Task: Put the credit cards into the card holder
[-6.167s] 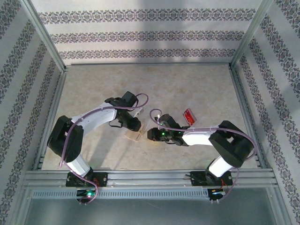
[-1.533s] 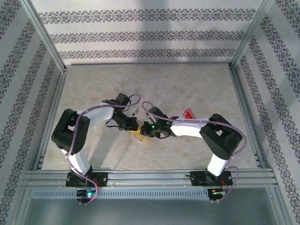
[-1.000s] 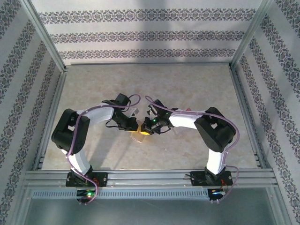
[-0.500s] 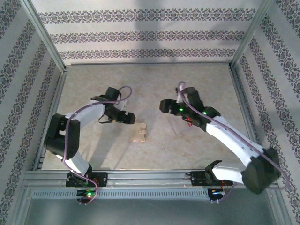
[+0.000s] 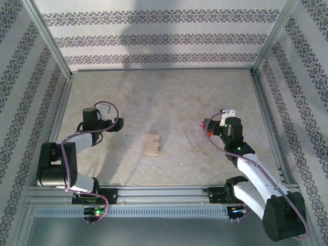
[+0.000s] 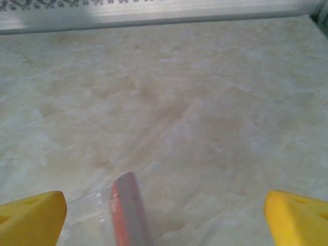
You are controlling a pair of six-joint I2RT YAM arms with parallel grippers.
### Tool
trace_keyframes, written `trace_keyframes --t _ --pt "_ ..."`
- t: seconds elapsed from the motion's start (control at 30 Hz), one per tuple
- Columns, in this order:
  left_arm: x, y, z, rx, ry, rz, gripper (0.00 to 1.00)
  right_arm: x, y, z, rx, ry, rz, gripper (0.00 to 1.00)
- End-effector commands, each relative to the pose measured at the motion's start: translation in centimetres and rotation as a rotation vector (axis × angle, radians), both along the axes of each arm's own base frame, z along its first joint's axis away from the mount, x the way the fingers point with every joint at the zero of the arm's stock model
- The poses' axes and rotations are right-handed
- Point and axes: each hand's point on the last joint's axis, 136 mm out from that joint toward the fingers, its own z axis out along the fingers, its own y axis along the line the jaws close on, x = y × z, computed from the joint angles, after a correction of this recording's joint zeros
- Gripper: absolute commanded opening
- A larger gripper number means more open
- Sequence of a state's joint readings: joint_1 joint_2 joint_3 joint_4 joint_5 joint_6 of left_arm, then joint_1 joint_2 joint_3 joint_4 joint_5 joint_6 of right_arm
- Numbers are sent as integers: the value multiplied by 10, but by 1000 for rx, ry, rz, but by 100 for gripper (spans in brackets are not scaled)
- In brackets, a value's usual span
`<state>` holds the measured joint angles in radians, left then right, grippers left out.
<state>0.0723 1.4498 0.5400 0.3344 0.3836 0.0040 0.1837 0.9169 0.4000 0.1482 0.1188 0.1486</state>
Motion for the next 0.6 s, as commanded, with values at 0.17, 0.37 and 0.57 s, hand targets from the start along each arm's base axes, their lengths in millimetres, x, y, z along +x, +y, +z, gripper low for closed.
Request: trace_keyframes --t 0.17,0.37,0.57 --pt "5 21 24 72 -412 119 99 20 -32 -6 -44 -134 -53 98" --pt "19 30 18 75 -342 163 99 26 -41 -20 -2 -145 -46 98" --pt "20 27 18 74 -341 146 99 25 -38 -19 3 -155 -19 98"
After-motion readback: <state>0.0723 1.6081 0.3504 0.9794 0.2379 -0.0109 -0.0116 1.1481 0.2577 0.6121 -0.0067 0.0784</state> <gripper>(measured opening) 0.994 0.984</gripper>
